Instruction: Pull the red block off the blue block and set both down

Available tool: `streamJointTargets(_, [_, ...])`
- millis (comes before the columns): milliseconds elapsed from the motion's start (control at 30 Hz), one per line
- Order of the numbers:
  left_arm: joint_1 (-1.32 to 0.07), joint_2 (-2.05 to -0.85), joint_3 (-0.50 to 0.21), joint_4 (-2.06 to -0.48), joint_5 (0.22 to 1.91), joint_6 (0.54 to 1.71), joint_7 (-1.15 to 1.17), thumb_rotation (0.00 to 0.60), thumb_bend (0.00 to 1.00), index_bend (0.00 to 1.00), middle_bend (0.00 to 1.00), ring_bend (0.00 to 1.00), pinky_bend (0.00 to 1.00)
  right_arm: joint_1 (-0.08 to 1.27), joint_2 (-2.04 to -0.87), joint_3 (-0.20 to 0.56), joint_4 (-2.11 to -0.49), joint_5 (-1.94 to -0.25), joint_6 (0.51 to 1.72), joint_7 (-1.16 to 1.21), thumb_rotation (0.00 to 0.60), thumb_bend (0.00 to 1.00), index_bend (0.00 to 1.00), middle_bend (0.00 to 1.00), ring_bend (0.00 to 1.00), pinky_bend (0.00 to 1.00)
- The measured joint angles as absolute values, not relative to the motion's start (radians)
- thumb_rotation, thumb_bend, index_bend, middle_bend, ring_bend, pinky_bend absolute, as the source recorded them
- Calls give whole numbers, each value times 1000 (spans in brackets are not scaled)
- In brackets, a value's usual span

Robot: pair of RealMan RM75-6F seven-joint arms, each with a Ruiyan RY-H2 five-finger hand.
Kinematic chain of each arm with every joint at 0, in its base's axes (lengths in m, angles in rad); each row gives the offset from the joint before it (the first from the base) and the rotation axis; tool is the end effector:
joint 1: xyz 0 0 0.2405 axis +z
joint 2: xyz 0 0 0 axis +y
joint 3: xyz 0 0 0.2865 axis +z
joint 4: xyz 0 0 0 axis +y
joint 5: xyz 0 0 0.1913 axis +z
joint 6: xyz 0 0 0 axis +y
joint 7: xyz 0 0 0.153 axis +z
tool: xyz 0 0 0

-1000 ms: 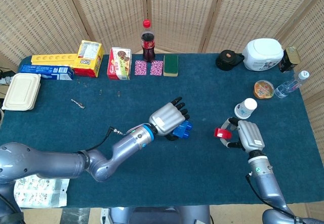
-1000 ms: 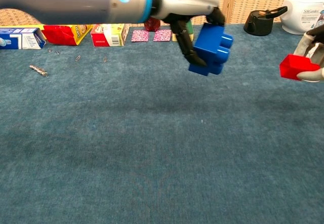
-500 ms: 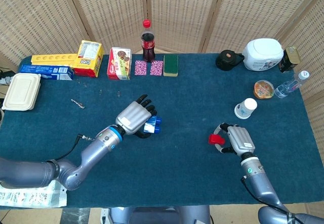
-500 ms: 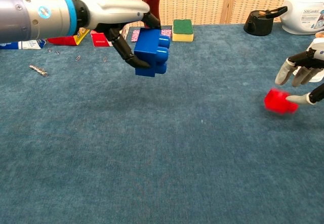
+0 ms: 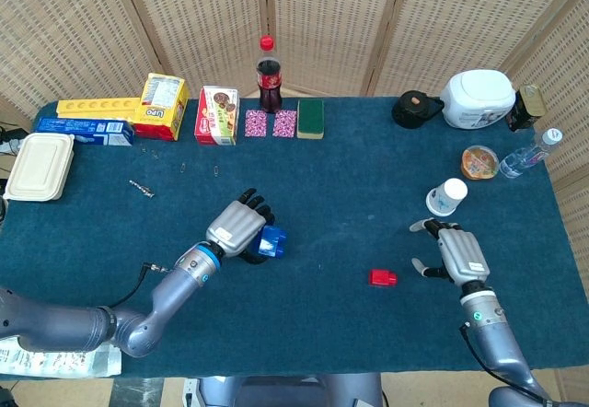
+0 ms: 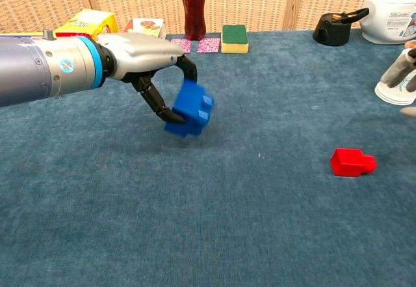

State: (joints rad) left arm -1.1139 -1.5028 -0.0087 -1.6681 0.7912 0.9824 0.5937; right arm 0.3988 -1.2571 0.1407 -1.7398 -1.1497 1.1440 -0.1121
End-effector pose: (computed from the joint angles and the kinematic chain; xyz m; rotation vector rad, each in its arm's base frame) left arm -0.0785 0.3705 -0.0180 -2.1584 -0.7350 -0.7554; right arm -0.2680 -0.2892 0.1045 1.4749 -1.2335 0.9472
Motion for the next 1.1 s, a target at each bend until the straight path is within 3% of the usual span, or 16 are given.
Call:
streamJointTargets(100, [-1115,-1514,-9,-1676,750,989,633,399,120,57,180,38,89,382,-1240,139,-1747,-1178,1171,-90,600,339,304,299,327,243])
streamJointTargets(167, [-1114,-1521,-6,-1686,721,1004,672,392,111,11,153,16,89,369,-1234,138,-1740,-1191,1183,-56,600,339,304,299,327,243])
streamJointTargets(400, [-1083,-1526,-11,-1750,694,1108,736,379,107,0,136,5,89,331,-1226,132,-1681,-1249,1216,69,600,338,304,309,337,243])
streamJointTargets(533, [-1053,-1495,-22,-1793,721,1145,711,427,128,0,137,5,89,319,-1223,129,-1641,-1278,1225,120,600,338,309,321,354,257])
streamJointTargets(667, [-1017,-1449,-20,-1854,744,1183,698,435,141,0,137,5,89,305,-1221,126,-1610,-1317,1249,154,600,338,318,329,363,264])
streamJointTargets(867, [-938,-1361,12,-1962,800,1259,681,440,162,0,136,5,89,289,-1216,117,-1592,-1349,1271,172,600,338,335,345,379,272])
streamJointTargets(1100, [-790,-1275,77,-2051,953,1424,617,431,166,4,136,4,89,260,-1207,112,-1588,-1389,1330,184,600,338,342,351,383,278])
